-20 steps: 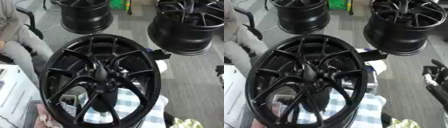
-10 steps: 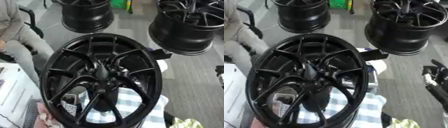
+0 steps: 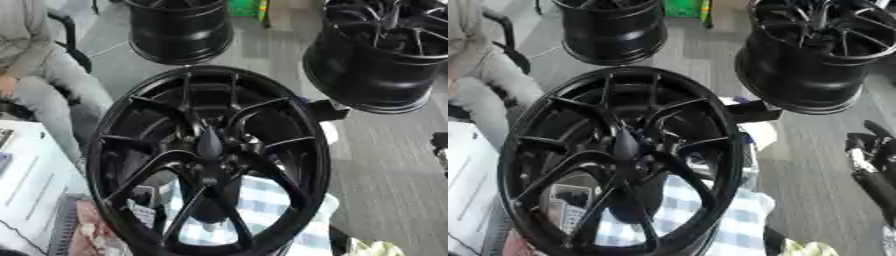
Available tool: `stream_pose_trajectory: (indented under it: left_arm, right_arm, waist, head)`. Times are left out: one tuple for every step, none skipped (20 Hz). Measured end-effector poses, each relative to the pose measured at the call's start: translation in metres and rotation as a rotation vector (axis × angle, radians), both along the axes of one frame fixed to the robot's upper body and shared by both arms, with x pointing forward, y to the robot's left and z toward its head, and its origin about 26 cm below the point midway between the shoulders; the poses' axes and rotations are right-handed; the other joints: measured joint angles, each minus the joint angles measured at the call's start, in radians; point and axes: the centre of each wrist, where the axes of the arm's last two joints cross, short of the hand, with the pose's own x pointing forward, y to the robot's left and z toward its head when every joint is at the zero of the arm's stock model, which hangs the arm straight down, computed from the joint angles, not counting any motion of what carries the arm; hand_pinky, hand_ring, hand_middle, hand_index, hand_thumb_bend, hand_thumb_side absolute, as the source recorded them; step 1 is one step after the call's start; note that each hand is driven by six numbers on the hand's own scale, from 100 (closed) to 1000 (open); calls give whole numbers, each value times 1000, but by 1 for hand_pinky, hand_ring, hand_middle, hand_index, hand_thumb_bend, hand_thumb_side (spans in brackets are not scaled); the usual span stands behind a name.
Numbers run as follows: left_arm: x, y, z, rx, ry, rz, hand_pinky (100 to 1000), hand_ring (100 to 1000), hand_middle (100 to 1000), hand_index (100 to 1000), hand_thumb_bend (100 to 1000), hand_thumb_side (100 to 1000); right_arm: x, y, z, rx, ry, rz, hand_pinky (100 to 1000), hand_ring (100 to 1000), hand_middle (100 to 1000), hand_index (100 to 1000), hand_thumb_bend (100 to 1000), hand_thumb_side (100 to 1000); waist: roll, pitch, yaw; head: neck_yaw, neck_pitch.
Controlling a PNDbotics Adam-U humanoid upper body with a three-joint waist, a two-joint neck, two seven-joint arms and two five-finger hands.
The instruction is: Pull the pin out of the wheel hub.
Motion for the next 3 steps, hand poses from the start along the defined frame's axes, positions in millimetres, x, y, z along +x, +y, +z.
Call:
stream_pose_trajectory:
  left_arm:
    - [-1, -5, -1, -8, 1, -4, 846, 747, 786, 857, 287, 733]
    - [-2, -9, -3, -18, -1, -10, 853, 753, 791, 862, 282, 736]
    - [-2, -14, -4, -27, -3, -21, 854, 753, 791, 863, 279, 737]
  right_arm:
    - [0, 1, 0, 4, -1, 0, 804, 803, 729, 933, 100, 466]
    - [0, 1, 0, 6, 0, 0, 805, 805, 733, 931, 100, 467]
    - [0, 2, -1, 9, 2, 0, 806, 806, 735, 930, 100, 467]
  waist:
    - [-1, 0, 1]
    - [-1, 0, 1]
    - [-1, 0, 2]
  head:
    - [2, 0]
    - [3, 0]
    - [4, 0]
